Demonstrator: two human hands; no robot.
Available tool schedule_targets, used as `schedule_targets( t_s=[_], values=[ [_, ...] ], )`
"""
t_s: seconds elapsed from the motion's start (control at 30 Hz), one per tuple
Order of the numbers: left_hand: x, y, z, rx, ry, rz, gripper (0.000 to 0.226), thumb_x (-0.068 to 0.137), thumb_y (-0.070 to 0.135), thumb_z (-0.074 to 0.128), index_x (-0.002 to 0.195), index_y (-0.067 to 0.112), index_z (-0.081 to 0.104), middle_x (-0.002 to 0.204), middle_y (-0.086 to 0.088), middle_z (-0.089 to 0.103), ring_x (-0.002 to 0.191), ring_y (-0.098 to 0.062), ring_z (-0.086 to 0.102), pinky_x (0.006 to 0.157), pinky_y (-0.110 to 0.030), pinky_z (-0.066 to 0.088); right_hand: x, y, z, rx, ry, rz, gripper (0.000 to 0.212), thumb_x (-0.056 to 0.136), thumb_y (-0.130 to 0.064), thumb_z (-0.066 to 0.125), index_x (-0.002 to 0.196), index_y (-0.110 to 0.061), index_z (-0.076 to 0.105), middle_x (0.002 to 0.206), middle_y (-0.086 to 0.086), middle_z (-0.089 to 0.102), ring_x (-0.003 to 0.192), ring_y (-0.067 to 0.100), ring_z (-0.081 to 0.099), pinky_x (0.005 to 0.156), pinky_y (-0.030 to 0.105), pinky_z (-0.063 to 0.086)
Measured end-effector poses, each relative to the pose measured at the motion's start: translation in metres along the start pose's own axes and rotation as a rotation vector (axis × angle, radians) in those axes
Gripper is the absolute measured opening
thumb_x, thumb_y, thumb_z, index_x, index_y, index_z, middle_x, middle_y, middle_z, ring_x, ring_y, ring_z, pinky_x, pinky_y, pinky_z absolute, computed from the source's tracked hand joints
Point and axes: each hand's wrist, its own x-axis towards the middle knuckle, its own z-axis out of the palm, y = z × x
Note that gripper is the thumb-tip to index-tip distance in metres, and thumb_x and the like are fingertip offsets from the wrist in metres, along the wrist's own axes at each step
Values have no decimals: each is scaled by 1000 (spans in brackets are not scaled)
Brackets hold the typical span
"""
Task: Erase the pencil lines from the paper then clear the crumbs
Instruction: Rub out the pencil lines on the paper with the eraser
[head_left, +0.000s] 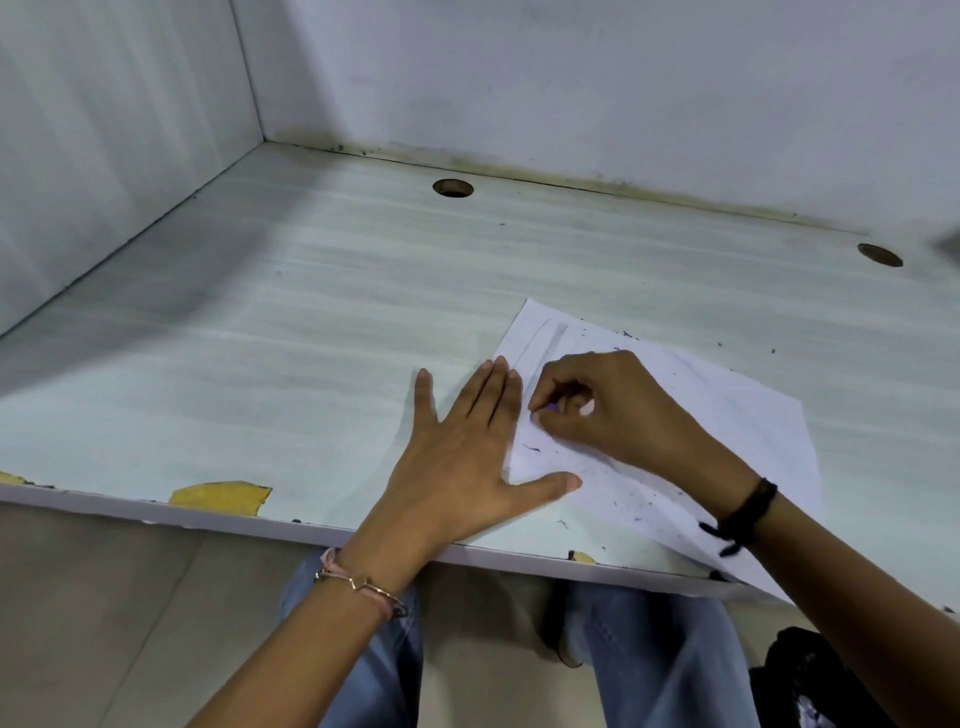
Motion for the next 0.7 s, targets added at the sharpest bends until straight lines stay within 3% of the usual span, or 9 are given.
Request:
schedule_targets(
  t_s=[0.1,0.27,0.4,0.5,0.57,0.7],
  values=[
    [1,-1,0,23,4,15,113,69,89,4,156,17,-10,163,1,-16,146,-6,-24,114,-61,-13,-11,-10,6,13,-200,-26,8,77,-9,74,78,-17,73,72,-4,70,65,10,64,66,23,51],
    [0,0,3,-1,15,-5,110,75,90,10,155,19,-12,162,3,-19,145,-4,-25,114,-60,-18,4,4,0,-2,12,-6,11,77,-6,72,76,-17,71,71,-5,68,63,6,61,66,23,50],
    [0,-1,2,15,18,16,109,77,89,12,156,17,-10,163,1,-18,145,-5,-25,114,-60,-15,-8,-7,3,16,-192,-33,9,77,-9,75,77,-17,72,70,-5,69,63,6,62,65,21,50],
    [-1,0,0,0,6,-8,108,77,89,13,155,19,-13,161,4,-22,144,-4,-26,114,-59,-18,7,12,-7,-2,10,6,11,78,-9,73,76,-20,71,71,-7,69,64,4,62,65,21,50],
    [-1,0,0,-3,7,-8,108,76,89,13,155,20,-13,161,4,-22,144,-4,-26,113,-59,-18,6,9,-4,-20,43,-8,13,77,-8,73,75,-21,71,71,-6,69,64,4,61,64,18,48],
    [0,-1,2,11,16,15,108,77,89,13,156,18,-11,163,2,-18,145,-5,-27,114,-61,-15,-6,-5,4,34,-179,-44,10,79,-9,74,78,-18,72,74,-4,70,66,12,64,67,25,53]
  ],
)
